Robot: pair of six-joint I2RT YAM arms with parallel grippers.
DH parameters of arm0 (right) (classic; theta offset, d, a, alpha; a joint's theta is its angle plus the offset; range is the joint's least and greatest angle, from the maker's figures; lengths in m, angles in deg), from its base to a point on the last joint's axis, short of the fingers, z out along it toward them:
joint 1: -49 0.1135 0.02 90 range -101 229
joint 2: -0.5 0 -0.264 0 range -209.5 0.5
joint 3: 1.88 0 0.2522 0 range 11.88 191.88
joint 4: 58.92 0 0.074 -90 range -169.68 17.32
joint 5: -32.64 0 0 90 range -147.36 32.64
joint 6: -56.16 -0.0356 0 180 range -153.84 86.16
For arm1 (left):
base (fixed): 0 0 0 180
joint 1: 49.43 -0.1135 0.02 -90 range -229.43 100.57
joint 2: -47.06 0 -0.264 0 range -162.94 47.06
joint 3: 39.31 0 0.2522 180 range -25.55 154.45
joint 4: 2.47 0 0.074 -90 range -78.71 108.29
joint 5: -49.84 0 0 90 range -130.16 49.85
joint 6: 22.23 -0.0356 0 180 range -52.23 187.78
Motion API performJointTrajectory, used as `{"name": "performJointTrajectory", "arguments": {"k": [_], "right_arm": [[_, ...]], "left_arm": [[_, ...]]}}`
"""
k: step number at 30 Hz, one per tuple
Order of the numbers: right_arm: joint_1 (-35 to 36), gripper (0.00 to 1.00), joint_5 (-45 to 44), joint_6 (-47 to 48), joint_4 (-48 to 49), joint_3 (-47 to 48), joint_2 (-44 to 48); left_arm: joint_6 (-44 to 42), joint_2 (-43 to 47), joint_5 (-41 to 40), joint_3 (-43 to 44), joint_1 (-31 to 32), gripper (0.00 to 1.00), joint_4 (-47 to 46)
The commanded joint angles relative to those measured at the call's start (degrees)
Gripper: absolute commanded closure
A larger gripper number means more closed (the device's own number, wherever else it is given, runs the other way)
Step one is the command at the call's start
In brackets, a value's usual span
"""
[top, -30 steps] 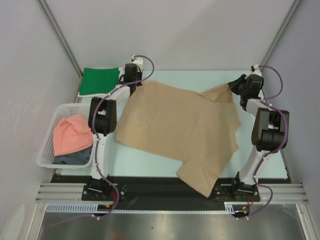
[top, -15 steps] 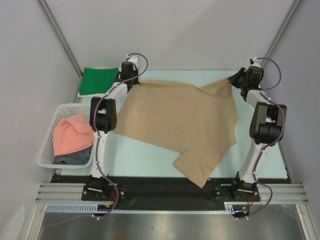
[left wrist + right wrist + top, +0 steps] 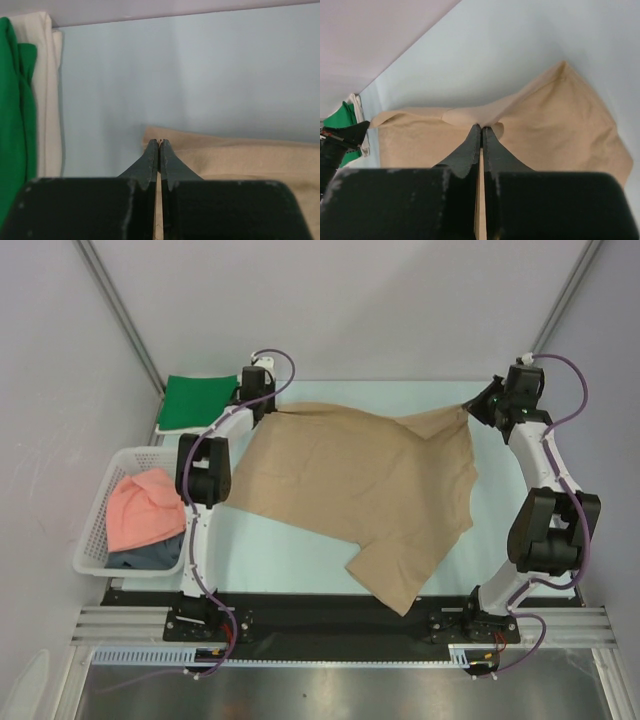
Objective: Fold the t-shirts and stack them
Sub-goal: Fold the tshirt
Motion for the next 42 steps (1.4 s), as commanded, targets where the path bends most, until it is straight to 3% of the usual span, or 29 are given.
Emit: {"name": "performJointTrajectory", "arguments": {"k": [1,7,17,25,42], "right_arm": [[-0.23,1.0,-0.94,-0.53,-9.0,-1.59,2.18],[-0.4,1.0,0.37,0.61,-10.94,-6.08,5.17],[-0.05,1.0,1.69,-0.61,-17.79,-7.84,10.35],[-0.76,1.0,3.02,-4.22,-20.08,-13.98,14.22],[-0.84,1.0,-0.33,-6.94,-24.13,-17.76,15.1]], "left_arm": [[1.27,7.3,-3.38,-1.6,-0.44,1.0,-0.32],[-1.27,10.91,-7.87,-4.15,-0.53,1.0,3.28],[-2.33,14.34,-6.55,-8.46,-0.71,1.0,8.2],[-2.07,14.51,-6.64,-10.3,-0.71,1.0,9.88],[-0.05,11.88,-8.57,-8.55,-0.71,1.0,13.83]]}}
